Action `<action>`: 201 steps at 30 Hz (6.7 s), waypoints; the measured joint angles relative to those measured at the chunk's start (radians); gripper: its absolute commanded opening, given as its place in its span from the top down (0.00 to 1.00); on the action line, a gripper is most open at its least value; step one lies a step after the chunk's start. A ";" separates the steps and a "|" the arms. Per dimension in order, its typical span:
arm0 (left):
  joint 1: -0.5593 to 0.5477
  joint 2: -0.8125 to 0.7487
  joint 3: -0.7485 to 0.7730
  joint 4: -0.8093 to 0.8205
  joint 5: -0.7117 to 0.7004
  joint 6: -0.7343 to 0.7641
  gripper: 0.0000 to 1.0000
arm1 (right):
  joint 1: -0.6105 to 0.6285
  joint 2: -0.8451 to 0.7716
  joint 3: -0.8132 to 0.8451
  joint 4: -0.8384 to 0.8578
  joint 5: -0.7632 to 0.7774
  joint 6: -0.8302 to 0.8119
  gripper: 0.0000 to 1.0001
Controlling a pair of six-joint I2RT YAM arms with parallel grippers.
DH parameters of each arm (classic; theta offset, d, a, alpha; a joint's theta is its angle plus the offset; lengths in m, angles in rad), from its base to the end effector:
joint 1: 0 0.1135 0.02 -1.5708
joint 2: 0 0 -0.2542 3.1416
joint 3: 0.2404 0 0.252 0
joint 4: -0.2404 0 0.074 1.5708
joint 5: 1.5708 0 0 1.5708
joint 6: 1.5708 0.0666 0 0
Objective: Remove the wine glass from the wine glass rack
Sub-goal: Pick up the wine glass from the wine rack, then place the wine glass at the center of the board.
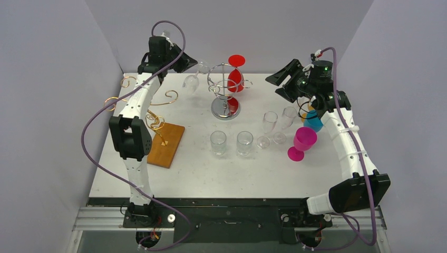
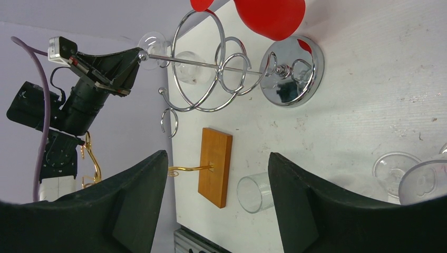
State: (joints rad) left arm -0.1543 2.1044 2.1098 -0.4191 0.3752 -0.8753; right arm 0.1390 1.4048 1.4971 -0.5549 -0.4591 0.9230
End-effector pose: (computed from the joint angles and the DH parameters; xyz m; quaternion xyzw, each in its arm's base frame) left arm 0.5083 -0.1038 0.3390 -0.1947 0.8057 -0.4004 0.3907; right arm 0.3285 0.0758 0.3868 0.2057 0.8110 0.4263 0.3438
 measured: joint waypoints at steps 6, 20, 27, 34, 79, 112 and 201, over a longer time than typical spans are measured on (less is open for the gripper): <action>0.008 -0.044 -0.051 0.032 -0.004 -0.016 1.00 | 0.000 0.000 -0.001 0.000 0.000 0.000 0.35; 0.020 -0.096 -0.056 0.079 0.000 -0.050 1.00 | 0.000 0.000 -0.002 0.000 0.003 0.000 0.35; 0.020 -0.120 -0.056 0.080 0.000 -0.063 1.00 | 0.000 0.000 -0.002 0.000 0.006 -0.007 0.35; 0.020 -0.167 -0.056 0.089 0.002 -0.069 1.00 | 0.007 0.000 -0.002 0.000 0.011 -0.019 0.35; 0.002 -0.575 -0.150 0.021 0.122 -0.249 1.00 | 0.598 -0.055 -0.032 0.531 0.449 -0.601 0.22; -0.205 -0.690 -0.288 0.132 0.166 -0.404 1.00 | 0.698 0.019 -0.181 1.035 0.575 -0.818 0.59; -0.520 -0.595 -0.465 0.532 0.055 -0.274 0.75 | 0.229 -0.268 -0.380 1.055 0.377 0.333 1.00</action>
State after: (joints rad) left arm -0.6739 1.5093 1.6447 0.1127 0.4301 -1.1496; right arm 0.3683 1.1370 1.1168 0.5003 -0.0818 1.2556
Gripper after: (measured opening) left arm 0.291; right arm 0.087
